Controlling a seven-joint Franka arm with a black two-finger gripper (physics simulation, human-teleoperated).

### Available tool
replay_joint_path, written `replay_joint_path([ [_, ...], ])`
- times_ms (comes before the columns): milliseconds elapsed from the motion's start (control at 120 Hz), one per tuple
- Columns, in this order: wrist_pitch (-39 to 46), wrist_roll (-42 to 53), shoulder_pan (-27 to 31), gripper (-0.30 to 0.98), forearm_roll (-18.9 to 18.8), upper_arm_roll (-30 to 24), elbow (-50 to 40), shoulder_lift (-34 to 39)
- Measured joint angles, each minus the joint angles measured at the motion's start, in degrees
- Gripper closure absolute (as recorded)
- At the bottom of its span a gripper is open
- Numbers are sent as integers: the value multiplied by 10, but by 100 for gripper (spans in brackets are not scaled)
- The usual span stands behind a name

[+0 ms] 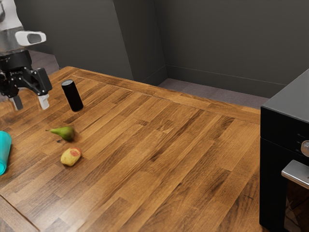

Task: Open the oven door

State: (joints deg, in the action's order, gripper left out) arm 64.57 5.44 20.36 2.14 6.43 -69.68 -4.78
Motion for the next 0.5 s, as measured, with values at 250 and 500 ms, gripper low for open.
replay_joint_path([
  [250, 96, 23, -46, 2, -29, 1, 2, -2],
  [500, 258, 223, 42, 2, -207, -305, 110, -1],
])
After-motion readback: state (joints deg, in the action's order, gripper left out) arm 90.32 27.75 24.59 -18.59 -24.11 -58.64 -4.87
